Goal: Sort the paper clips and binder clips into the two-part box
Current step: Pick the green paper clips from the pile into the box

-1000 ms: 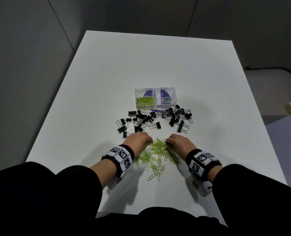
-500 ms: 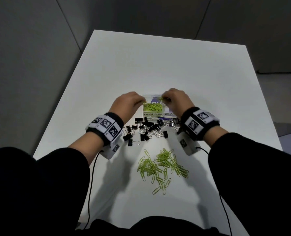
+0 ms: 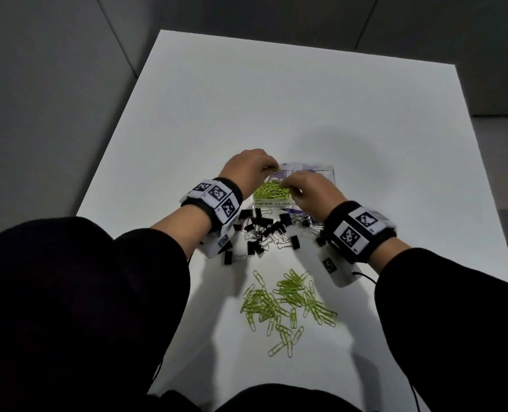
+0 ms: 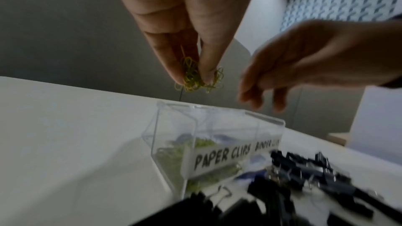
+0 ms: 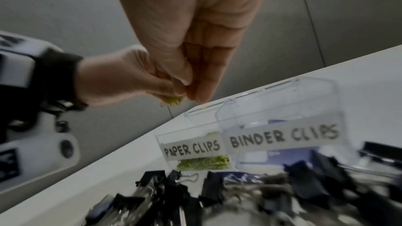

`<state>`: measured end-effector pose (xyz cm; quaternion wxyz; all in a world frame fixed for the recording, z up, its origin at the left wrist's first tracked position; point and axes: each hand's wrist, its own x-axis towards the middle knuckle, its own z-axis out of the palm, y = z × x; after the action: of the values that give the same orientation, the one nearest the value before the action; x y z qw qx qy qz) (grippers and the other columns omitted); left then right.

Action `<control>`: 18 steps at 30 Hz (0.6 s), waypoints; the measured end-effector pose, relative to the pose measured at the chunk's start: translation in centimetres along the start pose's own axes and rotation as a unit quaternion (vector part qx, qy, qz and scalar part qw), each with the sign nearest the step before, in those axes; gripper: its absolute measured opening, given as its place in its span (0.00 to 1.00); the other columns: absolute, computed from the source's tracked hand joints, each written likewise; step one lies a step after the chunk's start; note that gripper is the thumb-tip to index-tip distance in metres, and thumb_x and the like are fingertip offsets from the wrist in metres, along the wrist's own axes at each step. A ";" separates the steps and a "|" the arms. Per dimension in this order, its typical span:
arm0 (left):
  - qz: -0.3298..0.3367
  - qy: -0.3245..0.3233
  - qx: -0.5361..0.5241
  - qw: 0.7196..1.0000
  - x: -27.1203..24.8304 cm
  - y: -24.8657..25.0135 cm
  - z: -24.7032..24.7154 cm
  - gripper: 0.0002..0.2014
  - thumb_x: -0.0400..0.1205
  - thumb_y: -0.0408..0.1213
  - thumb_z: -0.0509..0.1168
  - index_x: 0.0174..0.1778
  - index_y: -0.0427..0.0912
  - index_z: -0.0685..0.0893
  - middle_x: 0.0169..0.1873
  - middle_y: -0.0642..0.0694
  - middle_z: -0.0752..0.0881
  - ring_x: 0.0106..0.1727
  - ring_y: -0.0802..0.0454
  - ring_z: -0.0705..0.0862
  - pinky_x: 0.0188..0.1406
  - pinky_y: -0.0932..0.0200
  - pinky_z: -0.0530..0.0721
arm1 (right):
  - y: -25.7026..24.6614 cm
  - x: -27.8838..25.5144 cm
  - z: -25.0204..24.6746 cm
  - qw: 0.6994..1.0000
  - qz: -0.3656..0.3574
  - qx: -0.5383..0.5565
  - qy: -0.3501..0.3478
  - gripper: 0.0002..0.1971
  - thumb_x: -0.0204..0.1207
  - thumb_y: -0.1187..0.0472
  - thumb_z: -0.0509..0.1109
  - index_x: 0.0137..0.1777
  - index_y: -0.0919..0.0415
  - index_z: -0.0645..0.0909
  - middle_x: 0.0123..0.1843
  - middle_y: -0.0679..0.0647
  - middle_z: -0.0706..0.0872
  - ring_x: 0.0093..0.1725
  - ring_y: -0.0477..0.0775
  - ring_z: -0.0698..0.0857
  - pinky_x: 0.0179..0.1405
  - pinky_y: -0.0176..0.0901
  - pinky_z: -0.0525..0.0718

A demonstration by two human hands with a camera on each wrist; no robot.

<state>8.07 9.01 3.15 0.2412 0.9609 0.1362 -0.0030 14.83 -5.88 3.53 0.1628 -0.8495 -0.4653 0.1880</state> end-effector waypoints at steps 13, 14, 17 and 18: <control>0.096 -0.061 0.132 0.985 -3.5 1.4 2.2 0.24 0.82 0.25 0.58 0.73 0.49 0.74 0.69 0.48 0.78 0.67 0.46 0.77 0.54 0.52 0.81 | 3.3 -9.5 2.7 0.987 0.052 -0.048 -0.147 0.13 0.80 0.62 0.64 0.62 0.63 0.81 0.58 0.58 0.85 0.50 0.54 0.82 0.48 0.36 0.75; 0.113 -0.053 0.120 0.985 -4.7 1.7 2.3 0.23 0.82 0.26 0.58 0.72 0.48 0.75 0.67 0.47 0.80 0.65 0.46 0.79 0.53 0.53 0.81 | 3.3 -10.2 3.0 0.983 0.056 -0.054 -0.169 0.13 0.79 0.59 0.65 0.61 0.62 0.80 0.58 0.57 0.84 0.47 0.51 0.80 0.46 0.35 0.74; 0.132 -0.125 0.095 0.979 -9.1 2.0 3.7 0.17 0.85 0.36 0.57 0.69 0.49 0.77 0.64 0.49 0.80 0.60 0.51 0.80 0.53 0.59 0.82 | 3.4 -12.7 3.9 0.967 0.080 -0.078 -0.230 0.13 0.78 0.55 0.67 0.58 0.61 0.78 0.55 0.56 0.84 0.45 0.48 0.76 0.44 0.36 0.72; 0.129 -0.170 0.097 0.972 -10.6 1.7 4.4 0.17 0.84 0.39 0.58 0.70 0.49 0.75 0.66 0.49 0.78 0.61 0.52 0.80 0.55 0.60 0.82 | 3.4 -13.6 4.3 0.962 0.086 -0.089 -0.244 0.12 0.77 0.55 0.67 0.56 0.61 0.78 0.54 0.56 0.84 0.45 0.49 0.75 0.43 0.37 0.71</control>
<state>-1.43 2.79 0.82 0.1645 0.9746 -0.0327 -0.1483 8.56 -18.76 0.46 -0.0487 -0.8257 -0.4307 0.3609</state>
